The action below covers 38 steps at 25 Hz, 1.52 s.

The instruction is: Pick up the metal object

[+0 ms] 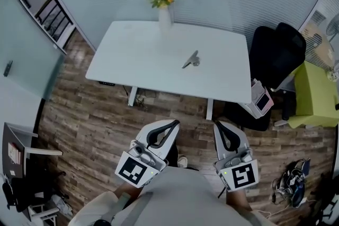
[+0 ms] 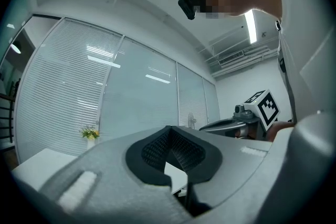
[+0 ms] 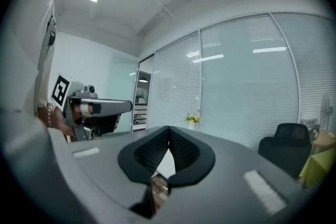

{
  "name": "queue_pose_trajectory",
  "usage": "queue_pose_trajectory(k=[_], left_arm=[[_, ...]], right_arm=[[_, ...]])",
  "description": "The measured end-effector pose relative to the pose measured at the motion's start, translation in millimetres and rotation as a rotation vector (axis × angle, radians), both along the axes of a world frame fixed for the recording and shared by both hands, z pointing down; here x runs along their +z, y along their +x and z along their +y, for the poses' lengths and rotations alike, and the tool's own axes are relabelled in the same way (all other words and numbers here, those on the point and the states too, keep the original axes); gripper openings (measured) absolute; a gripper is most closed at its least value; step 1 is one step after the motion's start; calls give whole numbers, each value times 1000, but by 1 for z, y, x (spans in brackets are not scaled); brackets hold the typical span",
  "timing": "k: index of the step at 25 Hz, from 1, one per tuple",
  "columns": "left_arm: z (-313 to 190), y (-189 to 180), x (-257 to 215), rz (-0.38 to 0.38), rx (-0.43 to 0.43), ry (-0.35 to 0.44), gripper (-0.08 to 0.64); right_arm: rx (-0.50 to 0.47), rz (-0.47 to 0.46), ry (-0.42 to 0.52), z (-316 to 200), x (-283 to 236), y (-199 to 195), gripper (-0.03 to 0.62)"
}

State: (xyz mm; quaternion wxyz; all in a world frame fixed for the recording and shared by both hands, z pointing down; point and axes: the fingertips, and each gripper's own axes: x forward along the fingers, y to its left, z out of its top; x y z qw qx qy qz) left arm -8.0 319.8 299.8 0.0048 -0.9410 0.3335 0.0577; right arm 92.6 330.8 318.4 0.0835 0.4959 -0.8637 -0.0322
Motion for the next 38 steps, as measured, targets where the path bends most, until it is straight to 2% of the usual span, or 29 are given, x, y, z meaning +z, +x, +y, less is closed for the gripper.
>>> queue_pose_trajectory(k=[4,10,24,32,35,38], left_arm=[[-37,3,5,5,11,-5,2],[-111,-2,0,57,37,-2,2],[-289,-52,3,78,52,-19,2],[-344,-71,12,64,75,-49,2],[-354,-77,16,66,64,-58,2],[-365,-82,18,67,37,-56,2]], right_arm=[[8,0,2,-36,4,2,2],[10,-4,-11,-109,4,-8,2],[9,-10,-9,-288,-5,-64,2],[22,-18,-27,-345,-1,-85,2],[10,7,-23,-354,5,-88,2],[1,-5,-38,-363,7,-92,2]])
